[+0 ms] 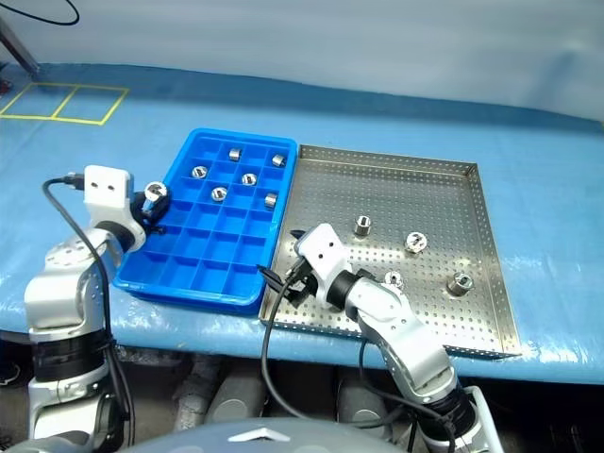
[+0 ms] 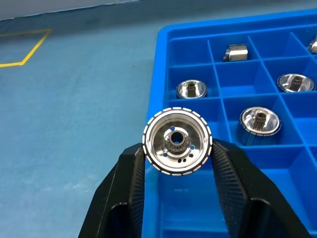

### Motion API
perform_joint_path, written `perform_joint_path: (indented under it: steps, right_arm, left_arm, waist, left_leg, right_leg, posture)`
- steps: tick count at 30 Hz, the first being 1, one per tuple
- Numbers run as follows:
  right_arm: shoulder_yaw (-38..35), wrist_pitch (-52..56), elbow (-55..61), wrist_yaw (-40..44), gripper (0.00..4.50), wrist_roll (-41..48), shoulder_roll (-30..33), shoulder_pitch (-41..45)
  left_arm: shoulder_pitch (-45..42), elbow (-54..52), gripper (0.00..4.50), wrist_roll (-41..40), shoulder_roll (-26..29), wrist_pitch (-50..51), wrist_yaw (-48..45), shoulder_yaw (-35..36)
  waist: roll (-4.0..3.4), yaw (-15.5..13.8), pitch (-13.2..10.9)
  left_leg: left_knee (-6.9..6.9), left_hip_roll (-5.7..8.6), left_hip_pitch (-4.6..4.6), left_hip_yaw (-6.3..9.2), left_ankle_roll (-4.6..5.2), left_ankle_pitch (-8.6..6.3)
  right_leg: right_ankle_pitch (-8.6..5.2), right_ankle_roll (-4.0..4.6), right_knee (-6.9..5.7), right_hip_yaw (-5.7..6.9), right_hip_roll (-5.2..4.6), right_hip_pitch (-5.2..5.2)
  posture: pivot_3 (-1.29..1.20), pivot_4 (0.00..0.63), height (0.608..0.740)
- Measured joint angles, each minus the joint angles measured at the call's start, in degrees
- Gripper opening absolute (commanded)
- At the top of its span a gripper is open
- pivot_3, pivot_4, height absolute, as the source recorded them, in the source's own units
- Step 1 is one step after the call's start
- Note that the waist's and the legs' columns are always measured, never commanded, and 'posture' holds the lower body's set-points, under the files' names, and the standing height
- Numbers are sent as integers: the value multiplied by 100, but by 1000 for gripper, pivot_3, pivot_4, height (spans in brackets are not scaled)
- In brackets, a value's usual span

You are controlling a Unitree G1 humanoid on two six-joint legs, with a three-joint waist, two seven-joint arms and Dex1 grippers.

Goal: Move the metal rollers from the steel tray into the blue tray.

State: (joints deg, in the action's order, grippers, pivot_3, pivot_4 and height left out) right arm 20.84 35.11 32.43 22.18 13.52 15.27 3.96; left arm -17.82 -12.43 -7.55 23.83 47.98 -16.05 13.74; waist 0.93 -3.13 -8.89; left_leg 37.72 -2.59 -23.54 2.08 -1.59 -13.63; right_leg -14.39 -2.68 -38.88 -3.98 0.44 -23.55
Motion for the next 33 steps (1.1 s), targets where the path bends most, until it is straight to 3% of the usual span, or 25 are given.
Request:
perform_joint_path:
  steps: [8, 24, 31, 33]
  right_arm:
    - [-113, 2, 214, -220, 4500, -21, -18, -264]
    - [-167, 6, 248, -320, 4500, -11, 3, -411]
    - [-215, 7, 246, -331, 4500, -12, 30, -374]
    - [-280, 6, 257, -350, 4500, -13, 37, -413]
  left_arm:
    - [147, 68, 1704, 37, 197, 243, -3, -328]
    - [590, -561, 1704, 14, 88, 785, 639, 210]
    - [504, -424, 3964, 5, 132, 831, 578, -57]
    - [430, -400, 4233, 2, 102, 808, 581, -96]
  waist:
    - [0, 234, 0]
    - [2, 377, 0]
    - [2, 377, 0]
    - [3, 376, 0]
  left_leg:
    - [-8, -3, 2, 1, 0, 0]
    - [-11, -5, 7, -1, -1, 1]
    - [-10, -4, 8, -2, -2, 2]
    - [-10, -4, 7, -1, -4, 2]
  right_leg:
    - [-2, -1, -2, -2, 2, -3]
    - [-6, -8, -4, -5, 5, -3]
    - [-6, -9, -5, -5, 3, -2]
    - [-6, -9, -5, -4, 4, -3]
  posture:
    - [83, 150, 740]
    - [109, 150, 740]
    - [59, 150, 740]
    - [32, 150, 740]
